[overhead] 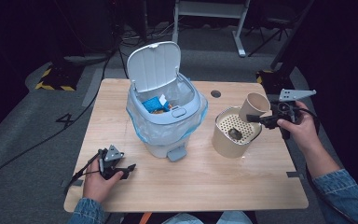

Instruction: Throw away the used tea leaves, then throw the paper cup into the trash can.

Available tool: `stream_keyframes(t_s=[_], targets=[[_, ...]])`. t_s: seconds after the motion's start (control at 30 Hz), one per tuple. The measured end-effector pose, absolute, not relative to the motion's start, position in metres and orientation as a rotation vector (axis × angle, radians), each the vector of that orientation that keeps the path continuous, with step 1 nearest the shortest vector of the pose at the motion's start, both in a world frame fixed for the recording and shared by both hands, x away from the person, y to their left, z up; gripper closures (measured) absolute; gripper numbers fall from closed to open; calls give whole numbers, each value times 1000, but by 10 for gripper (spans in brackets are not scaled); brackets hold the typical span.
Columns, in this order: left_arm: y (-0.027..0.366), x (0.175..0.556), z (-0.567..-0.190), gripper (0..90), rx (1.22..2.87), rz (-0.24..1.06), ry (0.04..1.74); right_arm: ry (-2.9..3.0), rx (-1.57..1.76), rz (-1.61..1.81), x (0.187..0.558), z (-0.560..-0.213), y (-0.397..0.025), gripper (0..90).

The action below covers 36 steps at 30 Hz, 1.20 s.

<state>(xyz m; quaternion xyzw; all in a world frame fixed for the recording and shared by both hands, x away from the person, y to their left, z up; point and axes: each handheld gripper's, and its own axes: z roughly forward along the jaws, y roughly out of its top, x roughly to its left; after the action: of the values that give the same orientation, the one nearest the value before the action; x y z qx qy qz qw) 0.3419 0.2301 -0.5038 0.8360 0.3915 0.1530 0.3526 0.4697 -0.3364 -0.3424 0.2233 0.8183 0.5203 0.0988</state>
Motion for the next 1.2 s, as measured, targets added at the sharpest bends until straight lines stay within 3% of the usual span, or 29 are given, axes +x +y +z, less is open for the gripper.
stream_keyframes(t_s=[0.6,1.2], targets=[[230,342,-504,309,2163,397,1013,2428,604,1504,469,-327,-324,330],[231,342,-504,311,2164,403,1013,2422,492,1575,489,-272,-269,331]])
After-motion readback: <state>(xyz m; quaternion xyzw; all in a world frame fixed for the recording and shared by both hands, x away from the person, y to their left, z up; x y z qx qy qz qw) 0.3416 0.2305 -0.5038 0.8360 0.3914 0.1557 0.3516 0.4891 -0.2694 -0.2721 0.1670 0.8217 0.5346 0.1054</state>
